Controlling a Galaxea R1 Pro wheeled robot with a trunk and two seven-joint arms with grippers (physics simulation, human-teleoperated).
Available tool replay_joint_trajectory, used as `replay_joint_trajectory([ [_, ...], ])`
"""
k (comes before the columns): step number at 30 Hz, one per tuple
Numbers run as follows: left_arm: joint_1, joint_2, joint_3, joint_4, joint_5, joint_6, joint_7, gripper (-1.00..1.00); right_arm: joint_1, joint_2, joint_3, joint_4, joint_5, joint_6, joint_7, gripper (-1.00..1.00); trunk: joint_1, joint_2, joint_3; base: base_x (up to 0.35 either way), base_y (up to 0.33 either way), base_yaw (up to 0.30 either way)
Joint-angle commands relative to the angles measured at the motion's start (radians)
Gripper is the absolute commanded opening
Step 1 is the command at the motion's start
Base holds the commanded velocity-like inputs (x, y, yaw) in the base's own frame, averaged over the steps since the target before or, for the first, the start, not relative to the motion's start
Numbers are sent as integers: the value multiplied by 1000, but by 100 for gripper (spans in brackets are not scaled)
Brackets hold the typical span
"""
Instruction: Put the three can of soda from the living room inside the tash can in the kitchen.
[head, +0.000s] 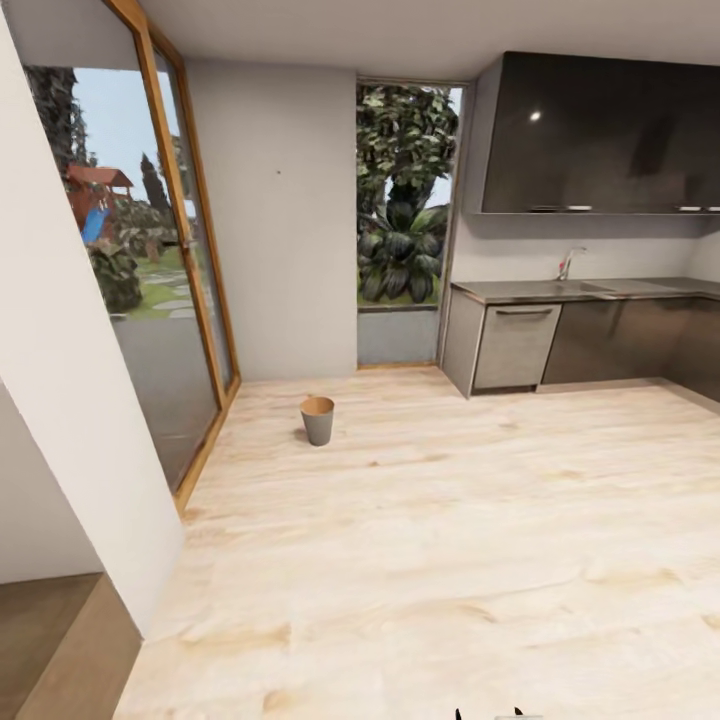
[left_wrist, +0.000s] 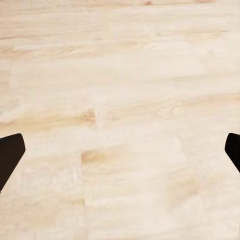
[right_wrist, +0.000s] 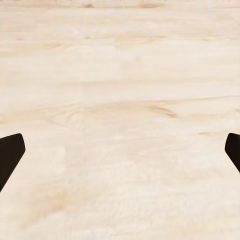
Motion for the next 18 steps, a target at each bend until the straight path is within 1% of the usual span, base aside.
replay_joint_trajectory([
  [1, 0, 0, 0, 0, 0, 0, 0, 100, 0, 0, 0, 0, 0, 0, 0, 100, 0, 0, 0, 323, 0, 0],
  [10, 0, 2, 0, -6, 6, 0, 0, 100, -2, -8, -2, -1, 2, 0, 0, 100, 0, 0, 2, 323, 0, 0],
  [16, 0, 4, 2, -11, 9, -1, 1, 100, -23, -47, -6, -2, 2, 0, -1, 100, 0, 0, 4, 323, 0, 0],
  [17, 0, 5, 2, -11, 10, -2, 1, 100, -26, -62, -7, -3, 2, -1, -1, 100, 0, 0, 4, 322, 0, 0],
  [18, 0, 5, 3, -11, 10, -2, 2, 100, -27, -70, -7, -3, 2, -1, -1, 100, 0, 0, 4, 322, 0, 0],
])
